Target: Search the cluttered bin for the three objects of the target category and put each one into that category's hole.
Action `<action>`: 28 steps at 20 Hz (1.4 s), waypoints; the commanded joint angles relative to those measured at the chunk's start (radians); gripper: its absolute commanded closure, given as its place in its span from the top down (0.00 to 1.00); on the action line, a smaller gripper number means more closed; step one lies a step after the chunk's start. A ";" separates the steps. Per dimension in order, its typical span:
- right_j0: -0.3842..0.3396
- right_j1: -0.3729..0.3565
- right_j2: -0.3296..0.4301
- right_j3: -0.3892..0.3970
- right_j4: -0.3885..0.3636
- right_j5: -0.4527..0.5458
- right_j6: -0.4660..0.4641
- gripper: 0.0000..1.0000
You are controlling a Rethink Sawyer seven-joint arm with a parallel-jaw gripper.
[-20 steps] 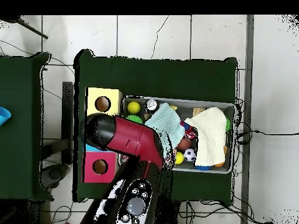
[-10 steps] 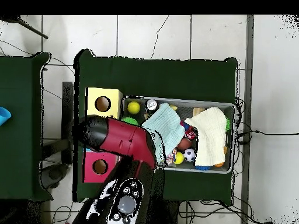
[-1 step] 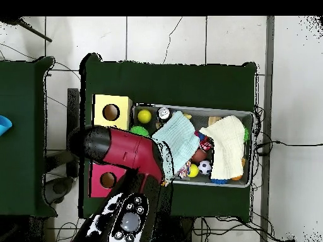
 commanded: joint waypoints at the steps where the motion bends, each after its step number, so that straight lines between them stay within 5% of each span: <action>1: 0.006 0.057 0.045 -0.026 0.021 0.012 0.300 0.00; 28: 0.031 0.091 0.052 -0.037 0.038 -0.035 0.392 0.00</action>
